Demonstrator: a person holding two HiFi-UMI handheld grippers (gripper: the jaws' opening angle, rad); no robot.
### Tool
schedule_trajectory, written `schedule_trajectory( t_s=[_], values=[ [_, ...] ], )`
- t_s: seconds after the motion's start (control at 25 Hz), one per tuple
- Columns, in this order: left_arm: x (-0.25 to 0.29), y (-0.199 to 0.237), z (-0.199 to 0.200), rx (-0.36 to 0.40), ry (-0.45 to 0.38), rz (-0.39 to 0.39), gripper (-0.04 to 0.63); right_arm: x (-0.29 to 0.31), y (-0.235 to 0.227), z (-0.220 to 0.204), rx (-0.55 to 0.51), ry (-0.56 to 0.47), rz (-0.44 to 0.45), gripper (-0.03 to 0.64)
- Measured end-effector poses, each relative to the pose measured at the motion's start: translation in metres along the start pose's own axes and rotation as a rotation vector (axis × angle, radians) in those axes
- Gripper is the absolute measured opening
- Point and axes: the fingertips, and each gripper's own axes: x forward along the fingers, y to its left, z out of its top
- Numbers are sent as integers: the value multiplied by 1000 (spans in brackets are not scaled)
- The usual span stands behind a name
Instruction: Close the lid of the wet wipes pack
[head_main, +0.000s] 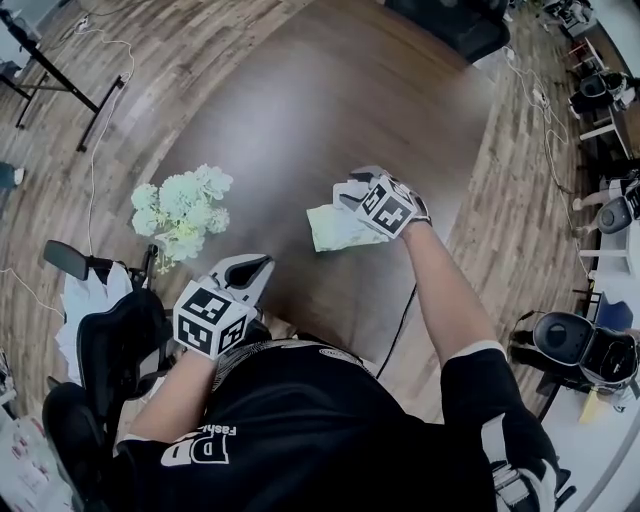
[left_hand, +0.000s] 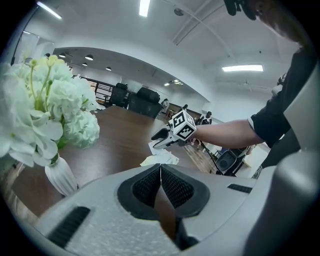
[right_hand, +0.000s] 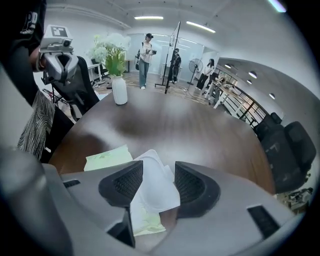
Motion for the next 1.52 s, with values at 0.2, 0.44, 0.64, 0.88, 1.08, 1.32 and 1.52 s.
schedule_trajectory(
  t_s=[0.2,0.44,0.64,0.88,1.08,1.32,1.52],
  values=[
    [1,-3,1,5,-3,-4,20,-7,0,-1,-6,1,-4,186],
    [2,-12,3,23,-10,-17,20,-21,5,-1,11,-24,-27,161],
    [1,-22,4,38,-16,-27,20,-34,11,-1,5,-31,-52,116],
    [3,-30,7,44,-22,-36,20,-46,19,-3,-49,-25,-76,89],
    [3,-37,7,50,-25,-40,20,-51,29,-9,-80,-12,-73,69],
    [-2,-40,5,48,-28,-34,20,-52,46,-20,-127,12,-59,58],
    [-2,-44,4,45,-30,-34,20,-52,56,-25,-127,10,-53,57]
  ],
)
